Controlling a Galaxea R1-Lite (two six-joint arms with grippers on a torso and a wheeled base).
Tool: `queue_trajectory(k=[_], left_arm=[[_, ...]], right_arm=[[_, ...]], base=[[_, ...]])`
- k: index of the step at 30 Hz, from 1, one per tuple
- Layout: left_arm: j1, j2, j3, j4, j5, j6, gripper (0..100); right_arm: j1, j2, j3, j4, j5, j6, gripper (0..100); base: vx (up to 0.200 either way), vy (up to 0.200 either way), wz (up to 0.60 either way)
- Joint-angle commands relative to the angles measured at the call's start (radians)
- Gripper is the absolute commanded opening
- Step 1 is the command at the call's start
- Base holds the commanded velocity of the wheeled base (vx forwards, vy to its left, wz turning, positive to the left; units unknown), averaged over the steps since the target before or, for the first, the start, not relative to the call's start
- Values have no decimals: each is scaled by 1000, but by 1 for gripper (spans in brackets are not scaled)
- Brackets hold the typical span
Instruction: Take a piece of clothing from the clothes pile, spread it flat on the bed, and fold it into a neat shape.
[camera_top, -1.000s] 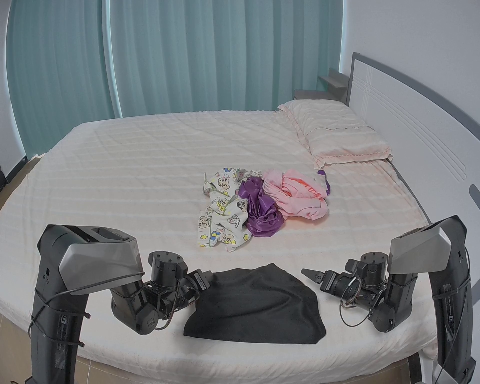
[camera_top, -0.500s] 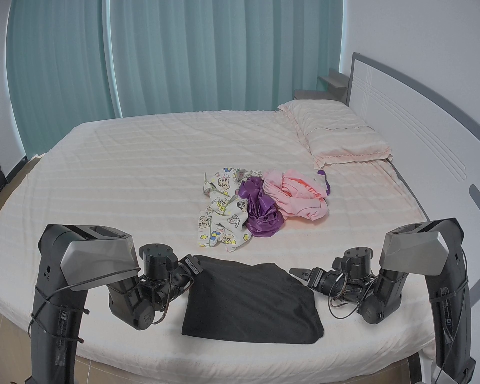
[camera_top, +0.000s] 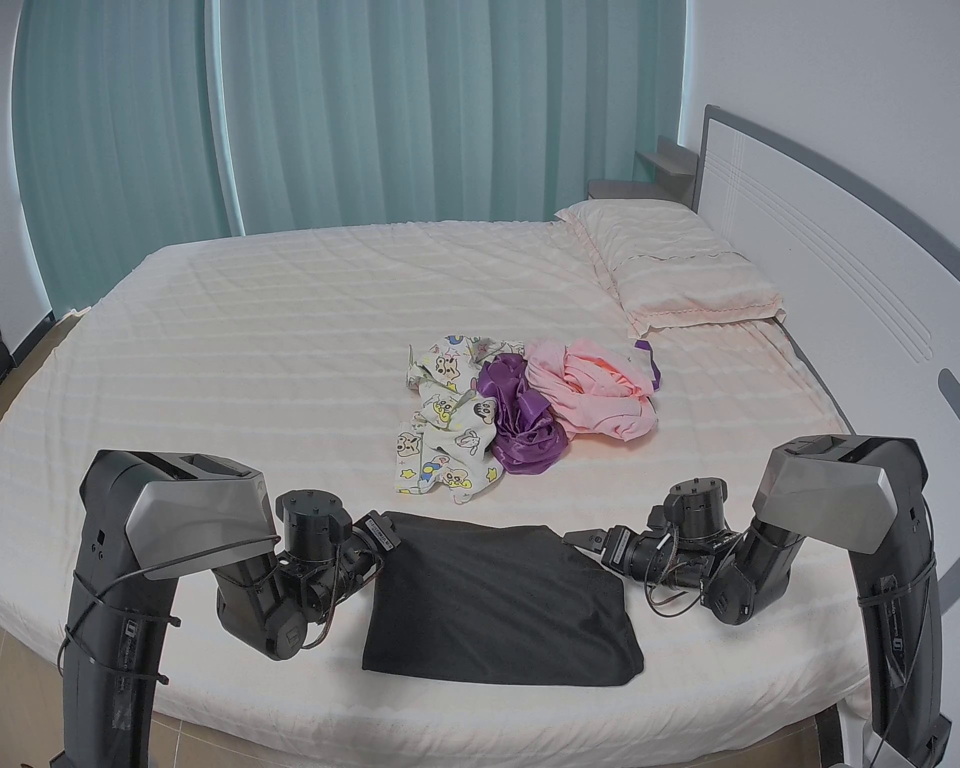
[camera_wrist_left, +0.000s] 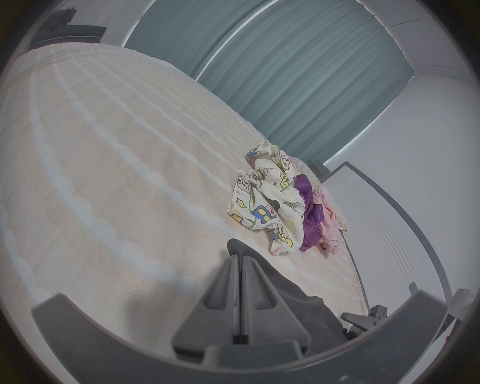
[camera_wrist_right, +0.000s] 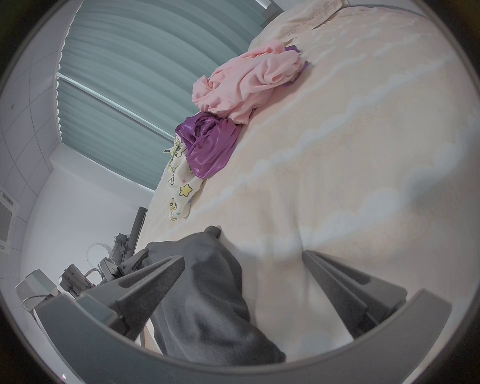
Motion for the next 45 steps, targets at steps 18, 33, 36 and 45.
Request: queue_trajectory(k=[18,33,36,45], left_arm=[[12,2,11,-1,3,0,0],[16,2,23,-1,3,1,0],[16,2,23,-1,3,1,0],[15,2,23,-1,3,1,0]], right_arm=[[9,-32,-110,91,-43,24,0],[3,-114,-11,219,-69,13,100],[12,-110,3,220,-71,16,100],[59,-147,28,220,-51,87,100]], base=[[0,0,0],[0,0,0],[0,0,0],[0,0,0]])
